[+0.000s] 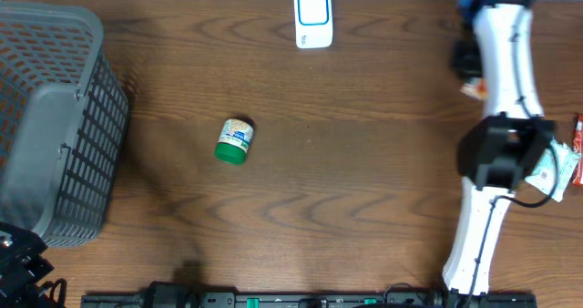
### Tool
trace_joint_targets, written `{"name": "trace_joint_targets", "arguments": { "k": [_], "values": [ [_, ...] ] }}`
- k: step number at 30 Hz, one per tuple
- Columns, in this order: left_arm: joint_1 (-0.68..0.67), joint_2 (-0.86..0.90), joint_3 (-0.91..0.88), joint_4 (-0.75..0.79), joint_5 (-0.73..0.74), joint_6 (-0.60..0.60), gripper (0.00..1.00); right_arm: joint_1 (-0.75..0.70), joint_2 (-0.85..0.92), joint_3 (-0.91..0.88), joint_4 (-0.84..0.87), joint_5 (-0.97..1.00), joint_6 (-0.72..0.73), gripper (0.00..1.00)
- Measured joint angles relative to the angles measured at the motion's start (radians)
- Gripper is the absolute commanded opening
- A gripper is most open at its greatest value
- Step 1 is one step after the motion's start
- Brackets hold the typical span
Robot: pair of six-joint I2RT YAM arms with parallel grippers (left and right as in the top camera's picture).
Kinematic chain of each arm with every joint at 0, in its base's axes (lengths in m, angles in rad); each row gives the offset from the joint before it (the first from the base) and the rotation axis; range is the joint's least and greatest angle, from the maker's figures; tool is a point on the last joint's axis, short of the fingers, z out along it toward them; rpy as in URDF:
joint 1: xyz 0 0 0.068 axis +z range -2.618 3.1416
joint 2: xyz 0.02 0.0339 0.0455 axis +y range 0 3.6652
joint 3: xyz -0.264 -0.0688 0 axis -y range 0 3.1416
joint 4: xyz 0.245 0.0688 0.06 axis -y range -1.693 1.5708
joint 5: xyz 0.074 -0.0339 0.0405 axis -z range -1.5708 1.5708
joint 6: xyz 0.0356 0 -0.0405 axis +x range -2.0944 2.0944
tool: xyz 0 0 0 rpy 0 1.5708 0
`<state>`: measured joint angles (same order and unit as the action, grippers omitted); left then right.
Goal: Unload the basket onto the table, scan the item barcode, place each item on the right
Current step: 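Carry the Kleenex pack to the table's right edge and release it, then move the right gripper over the green-capped jar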
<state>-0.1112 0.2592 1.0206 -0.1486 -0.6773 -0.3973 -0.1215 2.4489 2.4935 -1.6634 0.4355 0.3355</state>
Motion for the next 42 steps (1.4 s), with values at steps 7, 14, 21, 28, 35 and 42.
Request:
{"name": "trace_joint_targets", "arguments": {
  "k": [7,14,21,28,35,42],
  "values": [
    [0.000,0.000,0.000,0.000,0.002,0.000,0.90,-0.291,0.000,-0.183,0.098,0.035,0.098,0.45],
    [0.000,0.000,0.000,0.000,0.002,0.000,0.90,-0.481,0.000,-0.250,0.125,-0.118,0.079,0.99],
    [0.000,0.000,0.000,0.001,0.002,0.000,0.90,-0.431,-0.003,-0.089,0.026,-0.292,0.044,0.99],
    [0.000,0.000,0.000,0.001,0.002,0.000,0.90,-0.150,-0.070,-0.039,-0.029,-0.373,0.059,0.99],
    [0.000,0.000,0.000,0.000,0.003,0.000,0.90,0.266,-0.078,-0.039,-0.006,-0.468,0.204,0.99],
    [0.000,0.000,0.000,0.001,0.002,0.000,0.90,0.625,-0.078,-0.040,0.129,-0.484,0.401,0.99]
  ]
}}
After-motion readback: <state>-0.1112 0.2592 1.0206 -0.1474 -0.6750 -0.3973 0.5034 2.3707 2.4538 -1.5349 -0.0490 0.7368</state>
